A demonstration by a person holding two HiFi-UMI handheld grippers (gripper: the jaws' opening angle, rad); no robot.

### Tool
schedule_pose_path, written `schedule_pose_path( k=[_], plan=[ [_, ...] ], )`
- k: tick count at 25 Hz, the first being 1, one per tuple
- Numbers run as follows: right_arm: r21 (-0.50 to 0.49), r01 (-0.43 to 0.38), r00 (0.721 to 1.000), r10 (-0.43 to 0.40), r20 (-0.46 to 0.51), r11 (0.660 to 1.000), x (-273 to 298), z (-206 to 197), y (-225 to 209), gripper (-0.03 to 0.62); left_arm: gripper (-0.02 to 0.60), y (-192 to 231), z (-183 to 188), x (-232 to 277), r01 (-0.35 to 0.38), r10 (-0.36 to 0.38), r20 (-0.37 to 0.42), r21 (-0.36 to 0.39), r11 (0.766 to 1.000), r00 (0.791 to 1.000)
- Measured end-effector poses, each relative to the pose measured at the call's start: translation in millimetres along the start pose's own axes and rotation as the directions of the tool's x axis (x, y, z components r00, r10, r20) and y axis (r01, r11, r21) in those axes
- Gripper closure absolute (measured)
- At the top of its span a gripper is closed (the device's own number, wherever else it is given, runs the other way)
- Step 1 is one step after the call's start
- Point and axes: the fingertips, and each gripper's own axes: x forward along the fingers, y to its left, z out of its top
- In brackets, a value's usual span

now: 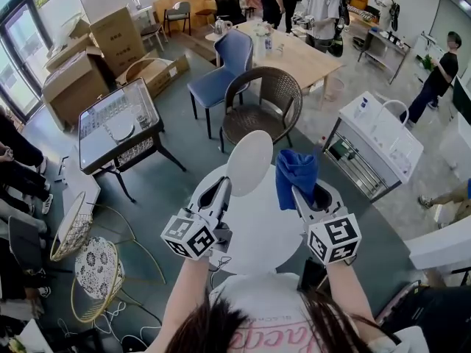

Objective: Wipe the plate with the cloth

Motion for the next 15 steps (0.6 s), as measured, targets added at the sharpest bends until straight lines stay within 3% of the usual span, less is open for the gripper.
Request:
schedule_pose_path(
  k=[6,15],
  plan=[
    [0.006,0.004,1.0,-0.004,0.003,1.0,1,5,5,0.462,0.565,2,6,-5,-0.018,0.018,0.013,-0.031,0.999,1.0],
    [0.014,0.019,1.0,-0.019,0.006,1.0,6,5,8,0.462,0.565,3,13,-5,-0.007,0.007,0.016,-0.001,1.0,1.0]
  ],
)
